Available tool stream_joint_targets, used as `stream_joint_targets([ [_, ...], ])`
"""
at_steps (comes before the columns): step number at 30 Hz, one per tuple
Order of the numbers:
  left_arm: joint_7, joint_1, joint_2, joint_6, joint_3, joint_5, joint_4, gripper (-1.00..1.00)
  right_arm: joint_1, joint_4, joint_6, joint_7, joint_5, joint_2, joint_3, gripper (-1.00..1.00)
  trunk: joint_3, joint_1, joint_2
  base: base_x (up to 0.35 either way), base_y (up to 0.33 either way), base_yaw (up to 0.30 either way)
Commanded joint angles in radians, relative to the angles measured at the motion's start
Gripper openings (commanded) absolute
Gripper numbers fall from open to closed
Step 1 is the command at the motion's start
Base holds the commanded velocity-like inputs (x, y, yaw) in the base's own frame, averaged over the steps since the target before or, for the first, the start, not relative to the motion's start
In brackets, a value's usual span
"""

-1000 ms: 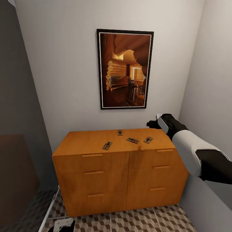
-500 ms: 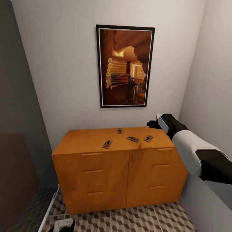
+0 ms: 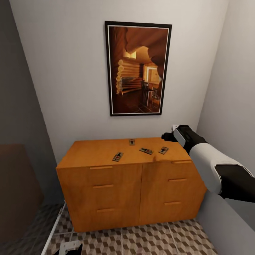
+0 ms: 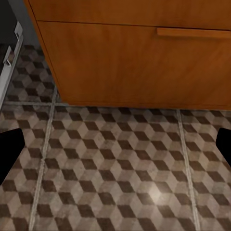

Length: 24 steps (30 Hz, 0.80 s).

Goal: Take the four mousetraps from the cabinet in the bathroom and place them on the bathroom floor. Make sure all four end up on the same floor surface, and ensure that at least two of them are either under or directly next to the same bathroom sink.

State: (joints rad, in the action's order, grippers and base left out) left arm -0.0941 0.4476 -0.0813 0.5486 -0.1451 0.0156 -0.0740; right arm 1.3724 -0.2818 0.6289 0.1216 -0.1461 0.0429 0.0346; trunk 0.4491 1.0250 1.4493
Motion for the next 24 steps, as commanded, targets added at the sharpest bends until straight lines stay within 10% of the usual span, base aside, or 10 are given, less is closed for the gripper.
stream_joint_targets([
  [1, -0.009, 0.002, 0.0, 0.005, -0.008, 0.002, -0.004, 1.0, 0.0, -0.002, 0.005, 0.007, -0.011, 0.0, 0.004, 1.0, 0.002, 0.0, 0.001, 0.0, 0.0, 0.0],
  [7, -0.009, 0.002, -0.001, 0.005, -0.008, 0.002, -0.004, 1.0, 0.001, -0.006, 0.039, 0.01, -0.01, -0.001, 0.001, 1.0, 0.005, 0.0, 0.001, 0.0, 0.0, 0.0],
  [15, -0.009, 0.002, 0.0, 0.005, -0.008, 0.002, -0.004, 1.0, 0.002, -0.14, 0.298, 0.01, -0.01, 0.027, -0.002, 1.0, 0.005, 0.0, 0.001, 0.0, 0.0, 0.0],
  [24, -0.009, 0.002, 0.0, 0.005, -0.008, 0.001, -0.004, 1.0, 0.005, -0.194, 0.352, 0.014, -0.013, 0.04, -0.002, 1.0, 0.005, 0.0, 0.001, 0.0, 0.0, 0.0],
])
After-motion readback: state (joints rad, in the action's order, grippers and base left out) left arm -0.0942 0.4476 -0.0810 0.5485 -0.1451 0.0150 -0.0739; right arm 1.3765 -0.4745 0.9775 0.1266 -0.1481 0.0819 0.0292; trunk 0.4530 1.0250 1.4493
